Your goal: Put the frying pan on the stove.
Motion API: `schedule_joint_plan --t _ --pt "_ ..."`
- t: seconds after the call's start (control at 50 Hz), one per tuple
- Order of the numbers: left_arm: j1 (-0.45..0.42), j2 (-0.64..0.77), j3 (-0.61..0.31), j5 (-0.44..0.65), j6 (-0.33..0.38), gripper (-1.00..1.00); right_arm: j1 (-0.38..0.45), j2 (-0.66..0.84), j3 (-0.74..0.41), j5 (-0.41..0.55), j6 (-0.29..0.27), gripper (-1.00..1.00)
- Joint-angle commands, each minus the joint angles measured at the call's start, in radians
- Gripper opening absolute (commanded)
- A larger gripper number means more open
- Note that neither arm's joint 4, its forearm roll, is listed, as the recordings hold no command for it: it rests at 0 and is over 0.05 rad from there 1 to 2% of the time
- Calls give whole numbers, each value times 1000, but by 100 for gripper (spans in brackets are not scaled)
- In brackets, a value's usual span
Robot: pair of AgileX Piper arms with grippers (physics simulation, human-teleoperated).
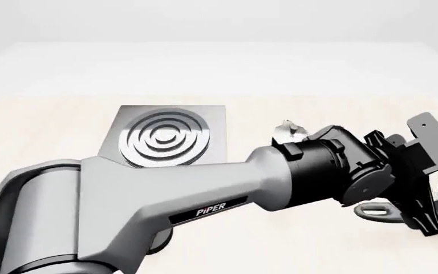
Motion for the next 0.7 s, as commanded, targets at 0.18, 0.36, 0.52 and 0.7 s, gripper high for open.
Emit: schedule_joint_plan --t 0.18,0.36,0.52,0.7 --pt "-7 31 15 -34 -26 100 -2 0 25 -1 -7 100" --pt "-7 46 15 -41 -29 100 -2 0 24 -1 -4 100" --pt "-2 66 0 -37 -25 100 -3 0 27 -2 -2 100" --pt "4 96 -19 -38 -24 100 -3 0 26 -1 1 100"
